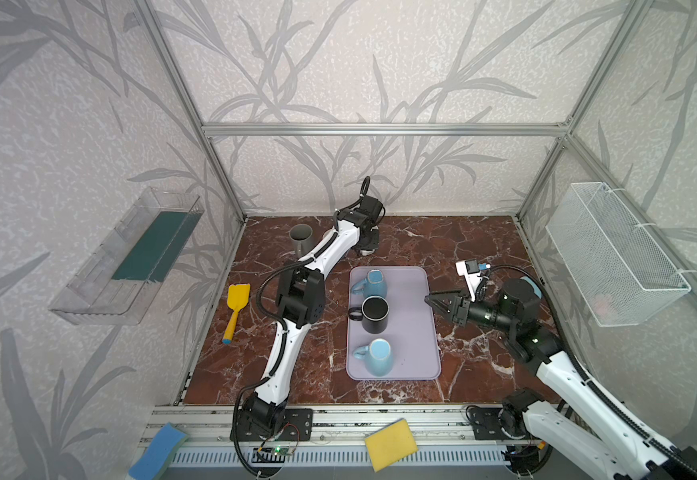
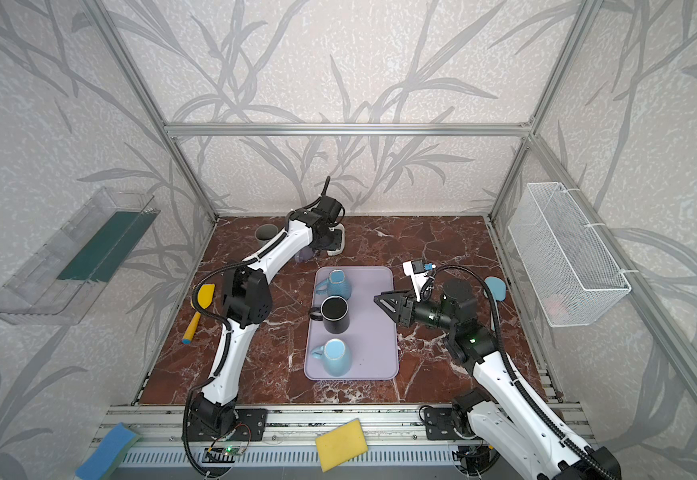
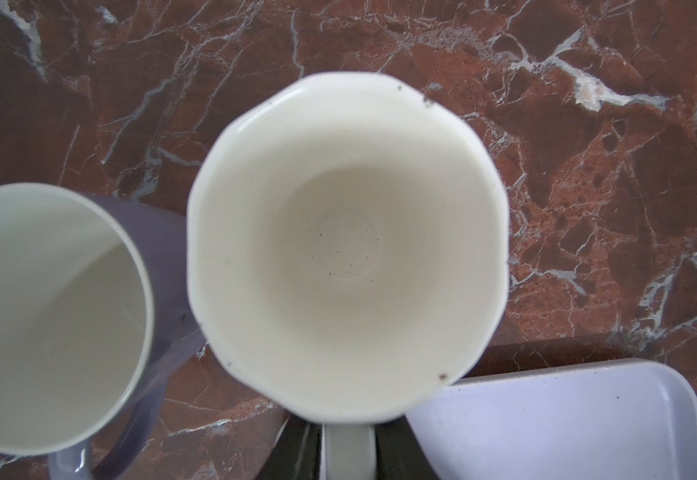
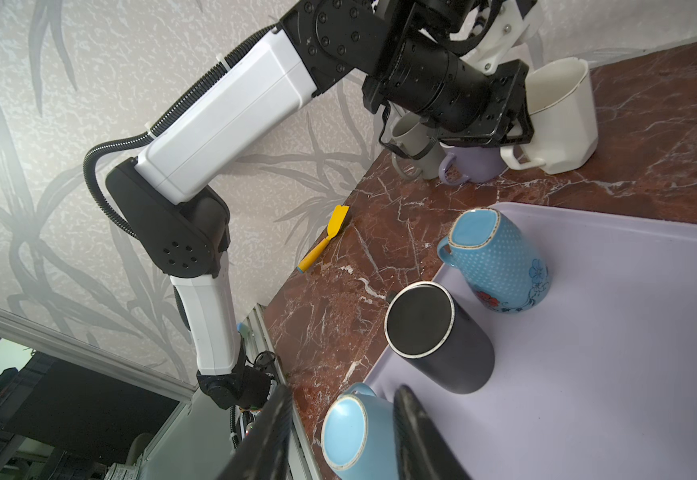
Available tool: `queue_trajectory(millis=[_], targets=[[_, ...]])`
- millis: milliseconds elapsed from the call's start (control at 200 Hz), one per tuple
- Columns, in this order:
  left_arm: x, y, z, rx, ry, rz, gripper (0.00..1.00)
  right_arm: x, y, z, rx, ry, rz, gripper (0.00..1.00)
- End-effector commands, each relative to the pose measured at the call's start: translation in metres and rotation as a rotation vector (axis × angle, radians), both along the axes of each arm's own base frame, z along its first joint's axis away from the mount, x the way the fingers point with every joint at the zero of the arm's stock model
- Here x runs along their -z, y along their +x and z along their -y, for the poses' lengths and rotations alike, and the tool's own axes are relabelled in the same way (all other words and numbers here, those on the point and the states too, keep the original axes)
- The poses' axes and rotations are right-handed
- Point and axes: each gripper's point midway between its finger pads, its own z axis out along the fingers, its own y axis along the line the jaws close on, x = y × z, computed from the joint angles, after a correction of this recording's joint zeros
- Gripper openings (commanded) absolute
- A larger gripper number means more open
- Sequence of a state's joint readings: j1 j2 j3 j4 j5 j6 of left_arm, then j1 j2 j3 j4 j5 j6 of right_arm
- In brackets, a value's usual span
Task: Turn the mug right side up
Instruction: 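Open the left gripper, release the white mug and lift away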
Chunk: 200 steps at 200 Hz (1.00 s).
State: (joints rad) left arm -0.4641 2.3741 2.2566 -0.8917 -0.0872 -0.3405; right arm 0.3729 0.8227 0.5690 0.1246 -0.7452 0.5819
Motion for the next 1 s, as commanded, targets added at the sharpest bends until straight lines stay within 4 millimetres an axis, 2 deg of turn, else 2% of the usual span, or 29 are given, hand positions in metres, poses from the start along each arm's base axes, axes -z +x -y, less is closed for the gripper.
queue_trajectory(millis=[0,255,555,720,865,995], targets=[[-0.053,-0.003,-0.007,-0.012,-0.003,0.083,0.24,-0.012,-0.004,0.001,-0.012,0.009,0.034,0.41],[-0.073,-0.014,-0.014,0.000,0.002,0.100,0.24,-0.011,-0.004,0.002,-0.010,0.007,0.032,0.41],[-0.087,-0.045,-0.030,0.001,-0.004,0.135,0.24,-0.008,-0.005,0.003,-0.003,0.001,0.033,0.42],[-0.080,-0.077,-0.038,0.062,-0.009,0.143,0.24,-0.007,-0.005,0.004,0.003,0.001,0.037,0.42],[-0.071,-0.107,-0.036,0.170,-0.052,0.151,0.24,-0.005,-0.003,0.003,0.004,0.006,0.027,0.41],[-0.062,-0.125,-0.033,0.238,-0.087,0.155,0.26,-0.005,-0.003,0.003,-0.001,0.008,0.026,0.41]])
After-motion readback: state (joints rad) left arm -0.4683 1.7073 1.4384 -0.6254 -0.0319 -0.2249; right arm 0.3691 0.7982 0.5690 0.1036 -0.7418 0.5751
